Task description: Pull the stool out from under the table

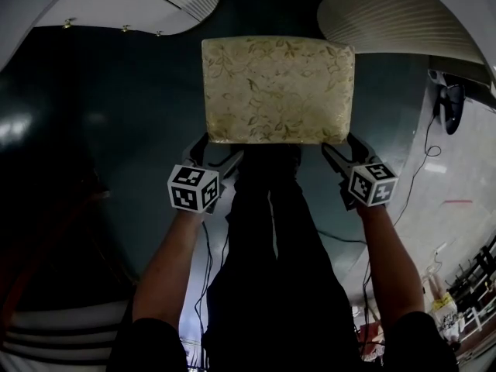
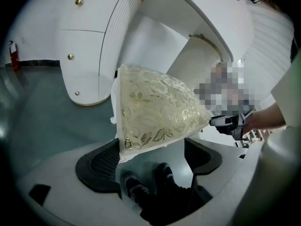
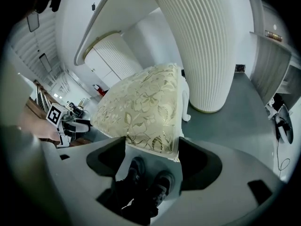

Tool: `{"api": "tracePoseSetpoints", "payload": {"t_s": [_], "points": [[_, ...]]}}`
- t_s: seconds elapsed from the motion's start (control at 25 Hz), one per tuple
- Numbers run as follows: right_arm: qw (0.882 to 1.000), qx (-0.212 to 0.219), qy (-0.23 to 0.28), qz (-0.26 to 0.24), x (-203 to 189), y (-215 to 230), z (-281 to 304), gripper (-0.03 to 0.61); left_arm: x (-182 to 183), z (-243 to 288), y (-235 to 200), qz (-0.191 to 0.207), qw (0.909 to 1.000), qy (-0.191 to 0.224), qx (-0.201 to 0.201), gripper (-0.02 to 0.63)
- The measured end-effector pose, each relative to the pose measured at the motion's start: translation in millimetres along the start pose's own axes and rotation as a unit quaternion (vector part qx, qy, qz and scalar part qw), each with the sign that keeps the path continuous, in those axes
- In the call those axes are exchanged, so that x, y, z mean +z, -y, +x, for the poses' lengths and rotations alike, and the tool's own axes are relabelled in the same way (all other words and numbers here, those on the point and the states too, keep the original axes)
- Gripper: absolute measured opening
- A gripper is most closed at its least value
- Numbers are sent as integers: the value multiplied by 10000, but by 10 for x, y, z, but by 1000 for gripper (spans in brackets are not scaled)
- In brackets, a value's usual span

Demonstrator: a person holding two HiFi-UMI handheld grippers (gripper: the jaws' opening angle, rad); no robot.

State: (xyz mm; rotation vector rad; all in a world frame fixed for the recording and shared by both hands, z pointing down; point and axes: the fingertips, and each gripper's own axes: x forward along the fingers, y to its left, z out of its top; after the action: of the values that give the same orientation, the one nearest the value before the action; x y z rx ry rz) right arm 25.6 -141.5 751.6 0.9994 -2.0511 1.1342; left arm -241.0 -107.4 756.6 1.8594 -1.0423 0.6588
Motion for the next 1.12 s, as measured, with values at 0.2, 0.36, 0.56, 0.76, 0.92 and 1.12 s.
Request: {"api": "tracePoseSetpoints", "payload": {"t_s": [0.2, 0.36, 0.56, 0.76, 0.92, 1.12], "points": [[9993, 134, -332, 80, -66, -31, -42, 296, -9, -40, -33, 316, 9988, -366, 3, 422], [9992, 203, 157, 309, 217, -10, -136, 296, 261, -122, -194, 242, 9995, -185, -26, 423], [9941, 564, 314, 873, 415, 91, -1, 296, 439, -102, -468, -304, 9985, -267, -356, 437], [9861, 1000, 252, 1303, 457, 146, 156, 305, 493, 25, -340, -447, 9916, -543, -1086, 439], [9846, 1031, 282, 1386, 440, 132, 163, 305, 453, 131, -183, -297, 9883, -748, -1298, 439], [9844, 1011, 126, 1434, 375, 84, 174, 305, 490, 166, -210, -399, 9917, -570, -1085, 439]]}}
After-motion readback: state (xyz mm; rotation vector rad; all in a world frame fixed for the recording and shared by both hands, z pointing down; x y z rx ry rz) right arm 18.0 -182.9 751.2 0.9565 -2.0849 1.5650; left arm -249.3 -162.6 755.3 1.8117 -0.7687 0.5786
